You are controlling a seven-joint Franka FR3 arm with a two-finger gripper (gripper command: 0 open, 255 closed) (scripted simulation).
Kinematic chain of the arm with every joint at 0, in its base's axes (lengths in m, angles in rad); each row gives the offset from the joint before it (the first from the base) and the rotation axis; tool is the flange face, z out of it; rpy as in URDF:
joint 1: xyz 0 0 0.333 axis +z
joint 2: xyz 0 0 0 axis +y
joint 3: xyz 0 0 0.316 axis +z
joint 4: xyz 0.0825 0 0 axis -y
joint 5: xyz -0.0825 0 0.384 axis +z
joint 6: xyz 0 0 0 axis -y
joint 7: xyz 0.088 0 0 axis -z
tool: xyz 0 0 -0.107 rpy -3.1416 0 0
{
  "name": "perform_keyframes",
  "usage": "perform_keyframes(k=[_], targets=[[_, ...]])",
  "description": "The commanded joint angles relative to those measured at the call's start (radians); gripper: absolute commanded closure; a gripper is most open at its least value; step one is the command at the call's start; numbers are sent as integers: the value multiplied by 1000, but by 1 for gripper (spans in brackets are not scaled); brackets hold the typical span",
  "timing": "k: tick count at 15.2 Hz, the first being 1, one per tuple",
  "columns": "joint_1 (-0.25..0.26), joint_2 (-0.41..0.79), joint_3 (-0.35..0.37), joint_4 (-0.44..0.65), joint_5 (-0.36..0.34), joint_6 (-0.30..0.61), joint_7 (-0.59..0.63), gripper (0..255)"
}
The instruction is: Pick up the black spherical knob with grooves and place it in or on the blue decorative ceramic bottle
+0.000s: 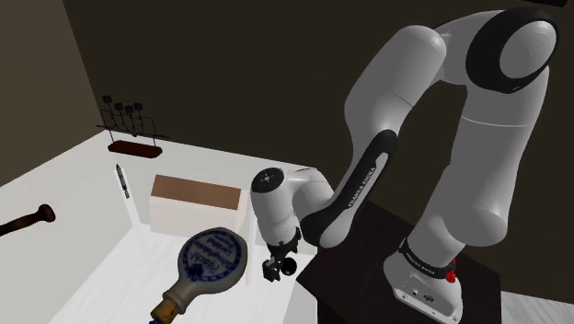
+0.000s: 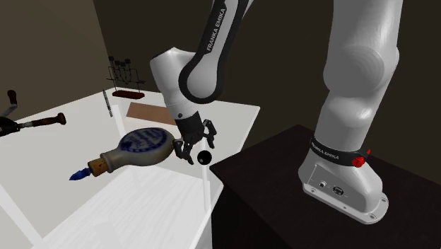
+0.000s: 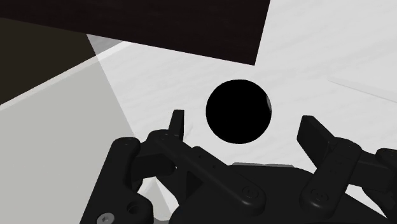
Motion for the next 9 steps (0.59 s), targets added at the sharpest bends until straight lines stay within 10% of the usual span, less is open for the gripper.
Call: perform_keyframes(k=[1, 8, 9], targets=[[4, 12, -6, 0, -13, 10, 10, 0], [4, 12, -6, 0, -13, 10, 10, 0], [4, 12, -6, 0, -13, 10, 10, 255]])
